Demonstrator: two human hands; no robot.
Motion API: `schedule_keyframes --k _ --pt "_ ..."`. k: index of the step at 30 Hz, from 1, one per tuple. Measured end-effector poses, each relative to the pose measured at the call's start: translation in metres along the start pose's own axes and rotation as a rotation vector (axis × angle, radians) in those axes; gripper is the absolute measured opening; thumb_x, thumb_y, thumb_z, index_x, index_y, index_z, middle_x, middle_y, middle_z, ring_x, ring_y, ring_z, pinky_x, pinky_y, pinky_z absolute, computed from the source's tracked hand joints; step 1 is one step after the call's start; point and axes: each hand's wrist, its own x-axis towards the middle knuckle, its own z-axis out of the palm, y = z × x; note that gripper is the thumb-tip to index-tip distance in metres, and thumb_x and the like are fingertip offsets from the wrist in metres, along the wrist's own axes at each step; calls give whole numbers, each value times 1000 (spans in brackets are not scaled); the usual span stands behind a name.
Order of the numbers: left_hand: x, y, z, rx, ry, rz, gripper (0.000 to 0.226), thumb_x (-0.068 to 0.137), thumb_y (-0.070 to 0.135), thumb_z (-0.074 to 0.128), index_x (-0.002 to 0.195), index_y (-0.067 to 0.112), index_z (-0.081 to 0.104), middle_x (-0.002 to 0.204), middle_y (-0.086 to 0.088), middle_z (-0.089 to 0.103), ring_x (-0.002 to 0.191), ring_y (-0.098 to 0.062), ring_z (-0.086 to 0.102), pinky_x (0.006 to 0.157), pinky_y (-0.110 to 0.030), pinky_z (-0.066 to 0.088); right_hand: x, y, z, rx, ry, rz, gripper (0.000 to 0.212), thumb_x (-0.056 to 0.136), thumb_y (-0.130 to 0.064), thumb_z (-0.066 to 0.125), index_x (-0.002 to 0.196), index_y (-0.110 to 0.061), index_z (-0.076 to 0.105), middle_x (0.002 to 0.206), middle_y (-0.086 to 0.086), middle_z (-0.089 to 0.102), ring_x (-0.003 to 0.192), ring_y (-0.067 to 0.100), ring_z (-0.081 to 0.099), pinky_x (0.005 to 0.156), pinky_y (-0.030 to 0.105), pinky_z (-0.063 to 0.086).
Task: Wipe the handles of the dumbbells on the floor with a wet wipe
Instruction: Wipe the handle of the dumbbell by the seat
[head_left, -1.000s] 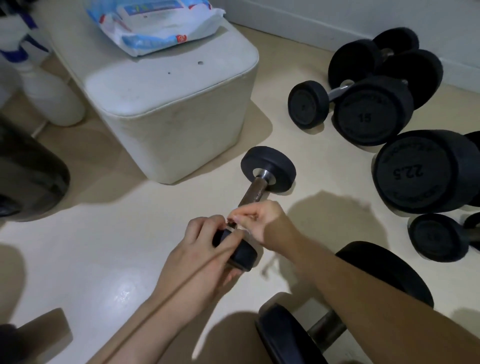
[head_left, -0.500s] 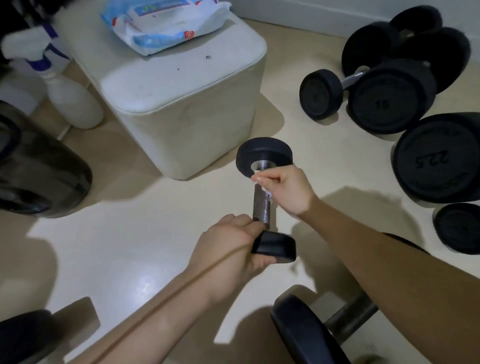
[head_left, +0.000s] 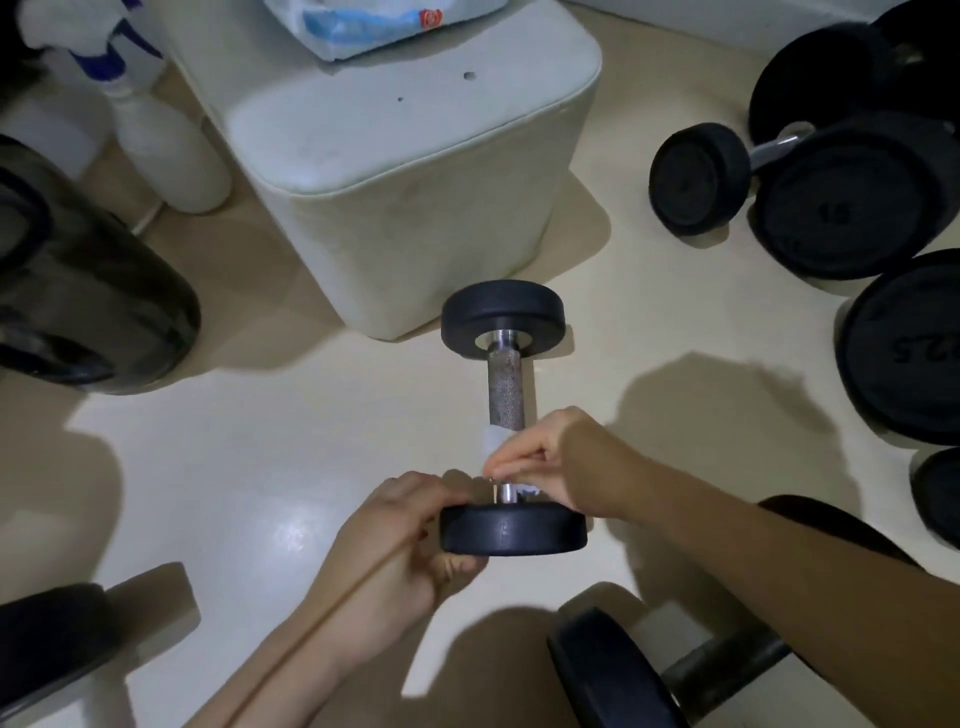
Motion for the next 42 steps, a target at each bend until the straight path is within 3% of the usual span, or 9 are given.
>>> schedule_keyframes --k 6,12,17,22,27,32,35,37,42 --pt "-14 3 -6 183 -31 82 67 73 43 67 132 45 36 128 19 46 116 -6 43 93 -19 42 57 -17 -15 51 450 -1 14 83 -42 64 88 -36 76 89 -14 74 76 2 67 82 31 54" --pt "-12 6 -9 161 25 161 48 86 52 54 131 48 37 117 20 54 100 -12 51 80 -30 49 25 -13 13 33 -92 11 11 80 -36 71 86 -46 70 82 -22 72 82 5 66 87 36 53" --pt "-23 -16 -15 -206 90 54 40 79 36 67 117 42 55 107 21 57 98 -4 56 82 -20 44 73 -32 4 110 445 -47 12 83 -34 67 89 -30 77 79 -16 72 75 0 61 76 25 49" --pt "-26 -25 -21 -562 5 -118 52 71 7 71 108 43 61 115 10 63 113 -15 57 95 -30 45 37 -34 25 43 -32 3 10 80 -29 73 77 -39 74 78 -10 75 77 11 68 82 32 54" --pt "-25 -36 -26 -825 -18 -223 46 64 -2 72 100 27 70 105 -1 71 98 -13 64 81 -21 49 81 -34 6 198 486 -14 9 81 -38 67 82 -36 76 70 -21 70 68 2 65 74 30 53" --pt "-21 -71 -36 -1086 -111 -278 55 53 5 84 105 8 71 121 -20 65 113 -33 60 93 -41 49 35 -36 49 167 -67 31 6 82 -26 72 82 -28 77 61 -17 67 60 0 60 71 27 49" --pt "-19 -74 -41 -1000 -169 -258 49 63 -4 77 109 10 70 125 -15 63 118 -34 57 97 -56 43 63 -35 25 109 395 28 12 83 -38 66 88 -32 76 68 -15 71 69 6 65 74 28 53" --pt "-21 -70 -48 -924 -199 -251 46 70 -9 71 110 13 69 126 -5 64 120 -27 57 94 -42 50 76 -35 18 228 585 -11 12 85 -28 68 90 -22 78 70 -16 70 63 -6 59 74 24 50" --pt "-23 -25 -55 -274 -114 -31 54 71 46 73 123 47 58 136 18 47 128 -4 42 103 -20 34 27 -26 61 498 -61 21 14 82 -7 70 84 -18 78 60 -15 67 62 0 58 68 18 47"
